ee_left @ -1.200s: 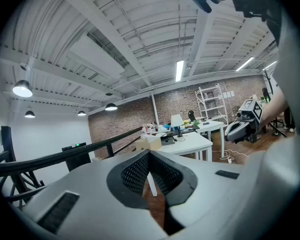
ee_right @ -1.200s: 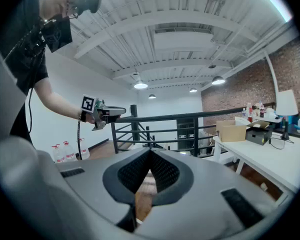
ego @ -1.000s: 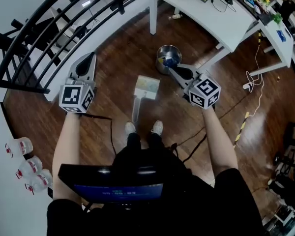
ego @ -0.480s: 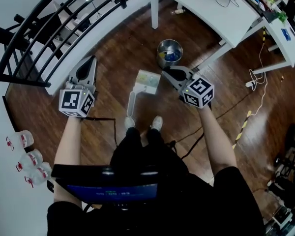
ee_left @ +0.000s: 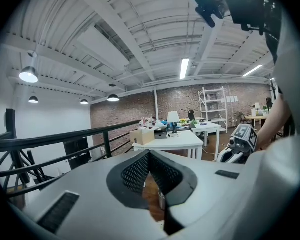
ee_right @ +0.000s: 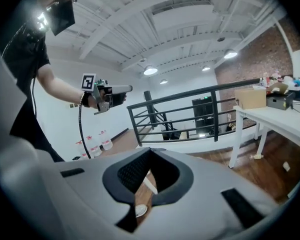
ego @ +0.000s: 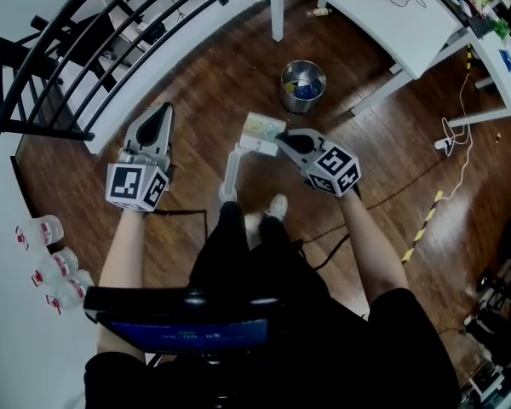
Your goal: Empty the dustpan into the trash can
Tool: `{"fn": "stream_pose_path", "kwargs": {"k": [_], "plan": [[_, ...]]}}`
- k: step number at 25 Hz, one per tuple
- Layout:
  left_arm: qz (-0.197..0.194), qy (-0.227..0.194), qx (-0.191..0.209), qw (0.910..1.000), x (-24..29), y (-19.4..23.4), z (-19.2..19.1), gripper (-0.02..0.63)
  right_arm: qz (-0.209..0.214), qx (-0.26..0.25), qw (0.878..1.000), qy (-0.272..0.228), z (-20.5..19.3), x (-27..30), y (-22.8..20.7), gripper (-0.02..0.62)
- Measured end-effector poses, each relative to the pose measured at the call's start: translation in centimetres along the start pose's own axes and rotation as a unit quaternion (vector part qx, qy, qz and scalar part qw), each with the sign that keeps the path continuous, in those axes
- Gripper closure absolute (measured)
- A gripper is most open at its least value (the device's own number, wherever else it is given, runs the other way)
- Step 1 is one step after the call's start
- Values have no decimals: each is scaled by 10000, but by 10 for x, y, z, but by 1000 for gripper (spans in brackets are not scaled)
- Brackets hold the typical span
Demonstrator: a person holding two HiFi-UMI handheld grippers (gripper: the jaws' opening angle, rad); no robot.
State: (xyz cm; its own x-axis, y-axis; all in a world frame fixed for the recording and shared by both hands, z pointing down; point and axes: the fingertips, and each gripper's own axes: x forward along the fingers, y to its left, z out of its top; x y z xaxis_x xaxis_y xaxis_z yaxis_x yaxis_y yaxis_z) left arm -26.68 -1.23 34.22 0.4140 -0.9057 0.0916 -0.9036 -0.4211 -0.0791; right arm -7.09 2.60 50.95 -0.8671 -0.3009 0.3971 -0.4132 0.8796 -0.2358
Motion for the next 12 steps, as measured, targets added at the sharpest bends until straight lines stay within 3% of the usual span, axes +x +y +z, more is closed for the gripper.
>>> {"fn": "stream_pose_path", "kwargs": {"k": [10, 12], "plan": [[-343, -164, -194, 9991, 21, 46, -9, 601, 25, 275, 9996, 67, 19, 34, 3, 591], [-519, -147, -197, 9983, 27, 57, -10, 601, 56, 406, 9991, 109, 24, 43, 4, 554]]}}
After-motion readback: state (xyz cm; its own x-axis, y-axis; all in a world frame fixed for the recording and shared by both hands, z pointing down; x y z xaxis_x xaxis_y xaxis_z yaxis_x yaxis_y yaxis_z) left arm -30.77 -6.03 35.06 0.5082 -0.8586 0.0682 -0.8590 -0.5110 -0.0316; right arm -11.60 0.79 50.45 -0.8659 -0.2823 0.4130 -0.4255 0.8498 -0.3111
